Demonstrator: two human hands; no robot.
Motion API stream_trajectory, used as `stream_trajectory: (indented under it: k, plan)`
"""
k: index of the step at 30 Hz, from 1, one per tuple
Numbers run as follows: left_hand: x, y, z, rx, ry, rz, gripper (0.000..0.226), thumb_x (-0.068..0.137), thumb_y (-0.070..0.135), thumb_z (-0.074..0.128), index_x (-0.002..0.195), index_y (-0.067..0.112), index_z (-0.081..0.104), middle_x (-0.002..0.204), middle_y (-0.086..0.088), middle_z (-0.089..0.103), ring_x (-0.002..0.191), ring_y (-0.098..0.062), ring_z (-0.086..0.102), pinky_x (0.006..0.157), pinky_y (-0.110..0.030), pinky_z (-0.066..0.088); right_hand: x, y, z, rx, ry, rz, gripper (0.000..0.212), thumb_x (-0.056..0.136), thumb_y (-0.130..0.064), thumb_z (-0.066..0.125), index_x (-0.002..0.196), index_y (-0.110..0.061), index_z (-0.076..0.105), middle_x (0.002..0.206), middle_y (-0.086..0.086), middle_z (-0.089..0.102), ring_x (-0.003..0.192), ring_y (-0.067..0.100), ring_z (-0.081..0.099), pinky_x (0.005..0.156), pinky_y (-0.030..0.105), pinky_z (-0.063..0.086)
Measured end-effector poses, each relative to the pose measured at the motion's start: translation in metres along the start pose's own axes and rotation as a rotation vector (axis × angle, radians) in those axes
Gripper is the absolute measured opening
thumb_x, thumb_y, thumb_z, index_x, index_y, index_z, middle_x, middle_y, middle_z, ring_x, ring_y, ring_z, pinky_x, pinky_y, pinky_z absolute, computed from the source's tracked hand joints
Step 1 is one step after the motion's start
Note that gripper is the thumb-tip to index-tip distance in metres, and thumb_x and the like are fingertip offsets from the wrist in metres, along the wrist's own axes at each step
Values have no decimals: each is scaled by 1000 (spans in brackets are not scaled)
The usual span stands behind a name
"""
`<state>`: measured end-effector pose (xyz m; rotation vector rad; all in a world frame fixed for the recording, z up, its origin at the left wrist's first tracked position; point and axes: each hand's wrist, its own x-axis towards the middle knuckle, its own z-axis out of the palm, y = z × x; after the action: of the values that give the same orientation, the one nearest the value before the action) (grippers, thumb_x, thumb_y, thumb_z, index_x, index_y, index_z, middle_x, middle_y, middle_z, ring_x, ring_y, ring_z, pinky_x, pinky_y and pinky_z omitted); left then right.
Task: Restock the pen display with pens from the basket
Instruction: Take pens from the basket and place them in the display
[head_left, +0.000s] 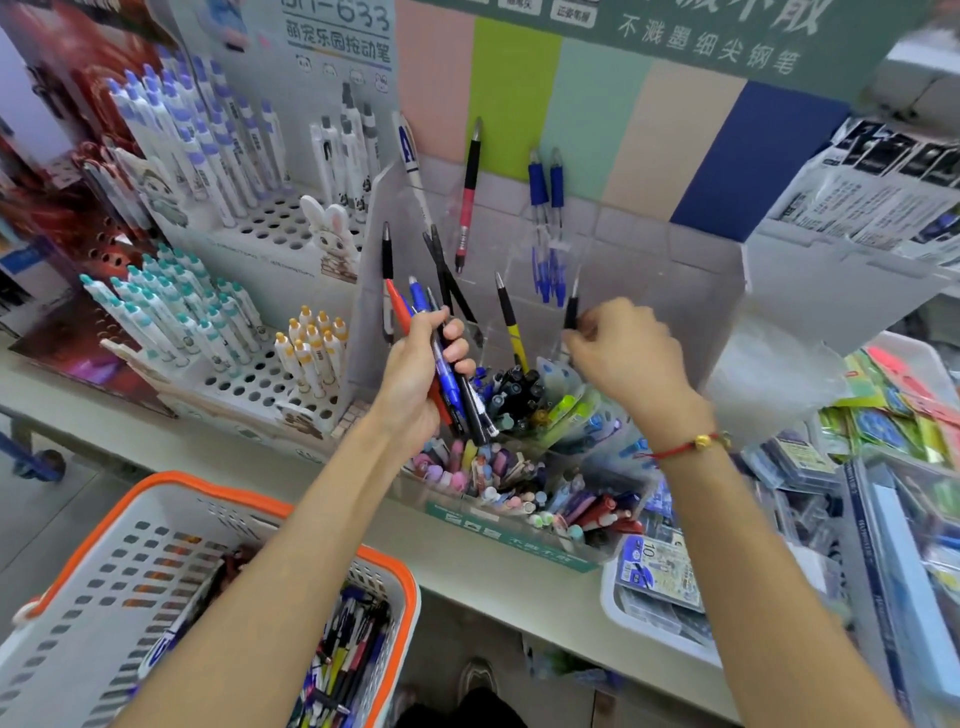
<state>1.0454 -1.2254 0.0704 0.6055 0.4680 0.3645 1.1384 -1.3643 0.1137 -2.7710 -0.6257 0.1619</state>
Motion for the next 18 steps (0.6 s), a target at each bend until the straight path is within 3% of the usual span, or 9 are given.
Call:
stream_trajectory:
  k: [4,6,8,12,15,18]
  plan:
    - [-6,-6,5,-26,-70,-16,17,102,12,44,103,7,60,81,-2,70,69,-10,69,72,-26,60,-2,-2,0,-42,40,6,35,98,-36,51,111,-6,64,108,18,63,101,40,59,72,36,37]
    - [-8,-7,6,-46,-107,-10,18,102,9,43,107,6,60,90,-5,74,83,-15,72,82,-31,59,-10,-2,-8,65,180,-15,29,97,-34,55,112,-11,64,107,11,65,101,36,60,73,35,41]
    - [-9,-8,7,-51,-131,-5,18,102,10,43,110,6,59,94,-4,74,91,-16,72,87,-31,57,-19,-5,-14,250,226,-69,22,95,-36,57,101,-17,67,95,1,68,92,26,64,74,33,48]
    - [-6,-13,4,-56,-113,-26,35,101,17,45,133,4,50,122,-6,67,114,-18,64,96,-36,53,-32,-22,-4,338,-94,-149,30,89,-52,62,88,-24,74,82,-8,70,83,10,65,73,29,50]
    - [-8,-14,6,-20,-95,-45,36,100,21,48,134,8,54,134,-7,61,122,-20,59,88,-34,57,-36,-33,8,318,-92,-202,34,83,-55,67,94,-22,69,85,-10,67,81,7,63,75,29,53]
    - [-7,-16,7,-45,-62,-10,19,101,16,48,115,13,60,111,-2,72,104,-17,69,73,-29,59,-39,-42,16,193,-54,-230,35,81,-49,73,102,-22,62,89,-6,65,85,13,62,74,30,49]
